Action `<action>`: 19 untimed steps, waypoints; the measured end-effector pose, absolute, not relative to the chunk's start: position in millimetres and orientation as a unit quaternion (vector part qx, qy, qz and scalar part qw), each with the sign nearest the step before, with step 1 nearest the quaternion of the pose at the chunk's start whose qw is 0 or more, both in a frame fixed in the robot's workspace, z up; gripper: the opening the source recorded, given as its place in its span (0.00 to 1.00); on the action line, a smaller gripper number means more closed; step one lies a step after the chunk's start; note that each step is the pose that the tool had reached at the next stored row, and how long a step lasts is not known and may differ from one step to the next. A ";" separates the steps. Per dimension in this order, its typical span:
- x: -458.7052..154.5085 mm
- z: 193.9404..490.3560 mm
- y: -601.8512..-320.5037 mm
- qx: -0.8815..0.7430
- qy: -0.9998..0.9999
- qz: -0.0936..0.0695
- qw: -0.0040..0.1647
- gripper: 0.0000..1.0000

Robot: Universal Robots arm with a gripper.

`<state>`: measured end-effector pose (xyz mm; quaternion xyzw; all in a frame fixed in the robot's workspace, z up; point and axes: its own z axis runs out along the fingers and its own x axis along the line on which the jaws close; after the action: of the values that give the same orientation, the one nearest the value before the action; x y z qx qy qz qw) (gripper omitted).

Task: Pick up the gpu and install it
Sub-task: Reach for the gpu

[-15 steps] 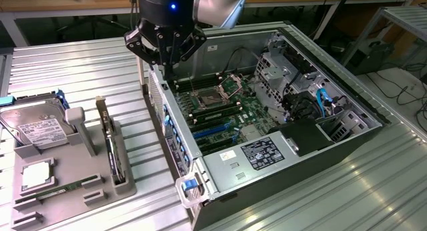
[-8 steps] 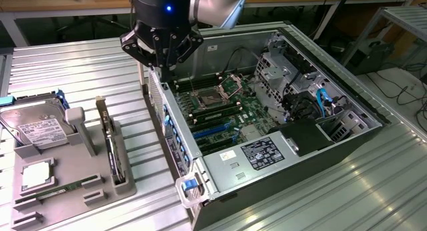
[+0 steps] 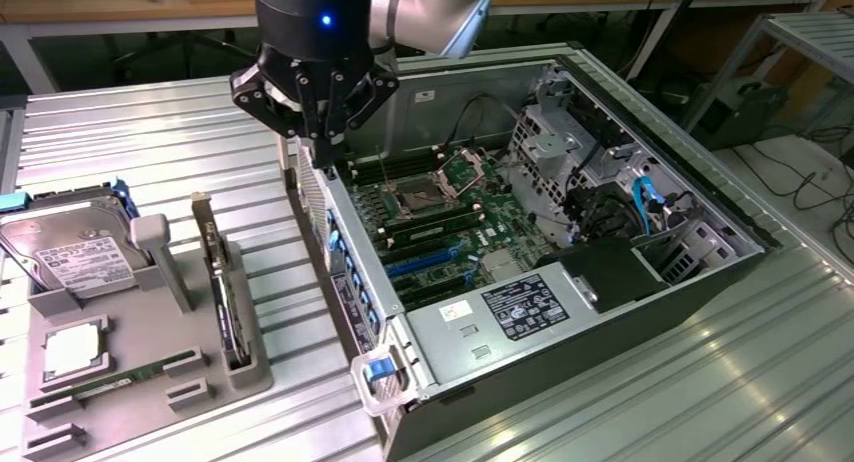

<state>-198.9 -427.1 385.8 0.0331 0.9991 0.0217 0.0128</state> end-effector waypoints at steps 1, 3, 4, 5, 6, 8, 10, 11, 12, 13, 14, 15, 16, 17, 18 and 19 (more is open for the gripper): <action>-200.0 385.7 -427.6 0.033 0.999 0.022 0.013 0.11; -203.3 385.4 -428.8 0.033 0.999 0.022 0.013 0.11; -205.0 385.3 -429.4 0.033 0.999 0.022 0.013 0.11; -207.1 385.3 -430.0 0.032 0.999 0.022 0.013 0.11; -208.9 385.2 -430.6 0.031 0.999 0.022 0.013 0.11; -211.6 385.2 -431.5 0.027 0.999 0.022 0.013 0.11; -214.1 385.1 -432.2 0.023 0.999 0.022 0.013 0.11; -215.2 385.1 -432.4 0.020 0.999 0.022 0.012 0.11; -216.3 385.1 -432.6 0.017 1.000 0.022 0.012 0.11; -217.4 385.0 -432.7 0.014 1.000 0.022 0.012 0.11; -218.4 385.0 -432.8 0.011 1.000 0.022 0.012 0.11; -219.4 385.0 -433.0 0.008 1.000 0.022 0.012 0.11; -220.3 385.0 -433.2 0.005 1.000 0.022 0.012 0.11; -221.4 384.9 -433.5 0.003 1.000 0.022 0.012 0.11; -222.4 384.9 -433.9 0.000 1.000 0.022 0.012 0.11; -223.6 384.8 -434.2 -0.002 1.000 0.022 0.012 0.11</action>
<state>-223.6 -434.2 384.8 -0.0022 0.9997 0.0222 0.0120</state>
